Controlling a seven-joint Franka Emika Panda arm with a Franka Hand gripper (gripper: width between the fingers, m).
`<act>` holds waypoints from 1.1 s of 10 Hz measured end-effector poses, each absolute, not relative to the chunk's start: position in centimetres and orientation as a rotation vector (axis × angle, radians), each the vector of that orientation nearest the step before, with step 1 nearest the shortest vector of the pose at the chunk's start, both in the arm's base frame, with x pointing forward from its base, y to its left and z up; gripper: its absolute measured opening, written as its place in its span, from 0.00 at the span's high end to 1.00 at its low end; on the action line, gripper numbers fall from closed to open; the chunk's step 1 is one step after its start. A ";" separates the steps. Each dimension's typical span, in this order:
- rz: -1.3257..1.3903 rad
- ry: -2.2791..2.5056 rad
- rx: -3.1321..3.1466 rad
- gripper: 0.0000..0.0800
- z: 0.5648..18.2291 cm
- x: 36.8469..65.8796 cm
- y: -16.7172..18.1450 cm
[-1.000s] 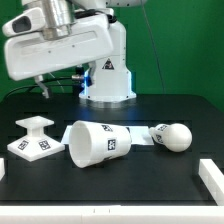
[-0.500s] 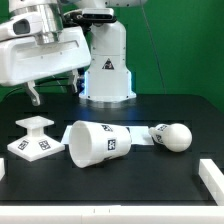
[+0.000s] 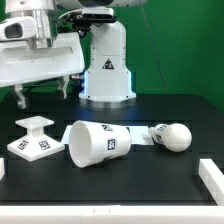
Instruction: Assemble lamp
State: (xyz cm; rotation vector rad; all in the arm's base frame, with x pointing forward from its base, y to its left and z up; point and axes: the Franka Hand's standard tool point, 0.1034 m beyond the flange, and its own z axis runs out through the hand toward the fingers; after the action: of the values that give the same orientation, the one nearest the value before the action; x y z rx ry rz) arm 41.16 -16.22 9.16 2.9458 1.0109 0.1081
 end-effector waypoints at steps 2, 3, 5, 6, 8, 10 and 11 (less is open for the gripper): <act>0.090 1.022 2.956 0.13 8.8 40.4 -17.8; 0.089 1.033 2.954 0.13 8.8 40.4 -17.4; 0.081 1.020 2.963 0.13 8.6 40.3 -17.5; 0.008 0.980 3.019 0.13 8.0 40.1 -17.0; -0.044 0.962 3.010 0.13 6.9 40.8 -17.5; -0.075 0.945 3.019 0.13 6.1 40.4 -17.6; -0.082 0.943 3.019 0.13 5.8 40.3 -17.6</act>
Offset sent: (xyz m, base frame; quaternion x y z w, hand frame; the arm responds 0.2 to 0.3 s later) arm 0.0000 0.0000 0.0000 0.0000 0.0000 0.0000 1.0000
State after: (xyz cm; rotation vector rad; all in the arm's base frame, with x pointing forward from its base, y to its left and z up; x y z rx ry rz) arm 40.26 -17.62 5.80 3.0186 0.9427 -0.0818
